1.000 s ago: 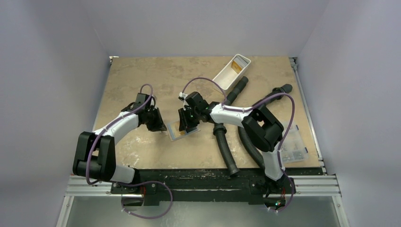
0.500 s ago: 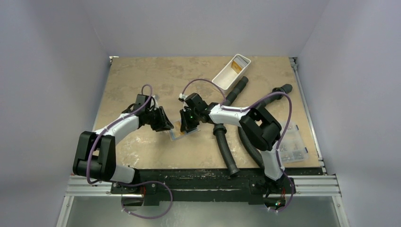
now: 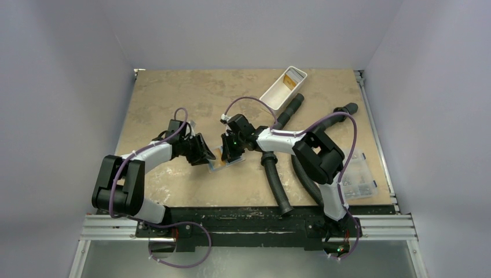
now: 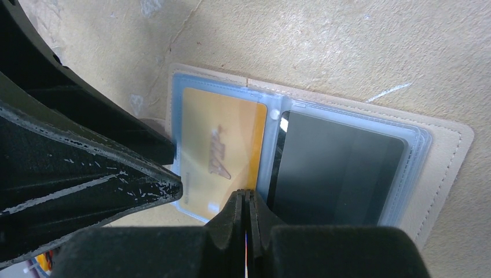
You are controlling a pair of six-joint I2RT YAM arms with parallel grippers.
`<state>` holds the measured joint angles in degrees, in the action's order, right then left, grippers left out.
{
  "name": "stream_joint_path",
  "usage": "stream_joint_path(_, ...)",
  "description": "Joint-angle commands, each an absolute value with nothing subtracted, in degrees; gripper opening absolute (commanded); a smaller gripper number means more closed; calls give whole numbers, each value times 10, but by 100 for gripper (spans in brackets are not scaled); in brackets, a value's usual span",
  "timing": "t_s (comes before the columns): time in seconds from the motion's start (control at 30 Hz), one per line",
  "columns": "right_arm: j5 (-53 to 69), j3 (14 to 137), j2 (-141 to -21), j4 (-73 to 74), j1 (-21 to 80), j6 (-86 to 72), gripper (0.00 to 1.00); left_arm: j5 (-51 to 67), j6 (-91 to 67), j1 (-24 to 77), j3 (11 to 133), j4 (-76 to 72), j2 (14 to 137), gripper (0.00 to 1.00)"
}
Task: Put the credit cards into the card holder
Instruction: Insert the credit card into the card holder, then turn over the card slot in the card holder.
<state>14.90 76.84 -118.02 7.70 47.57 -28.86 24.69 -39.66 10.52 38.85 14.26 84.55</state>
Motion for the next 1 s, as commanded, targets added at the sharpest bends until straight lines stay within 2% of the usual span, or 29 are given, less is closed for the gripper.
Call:
stream_joint_path(0.0, 132, 760, -1189, 79, 474, -285, 0, 235, -401, 106, 387, 124, 841, 43)
stream_joint_path(0.27, 136, 760, -1190, 75, 474, -284, 0, 249, -408, 107, 377, 88, 860, 43)
stream_joint_path(0.9, 163, 750, -1182, 61, 474, -293, 0, 271, -432, 142, 389, 34, 828, 33)
stream_joint_path(0.97, 163, 748, -1171, 64, 473, -294, 5, 273, -434, 144, 392, 34, 823, 33)
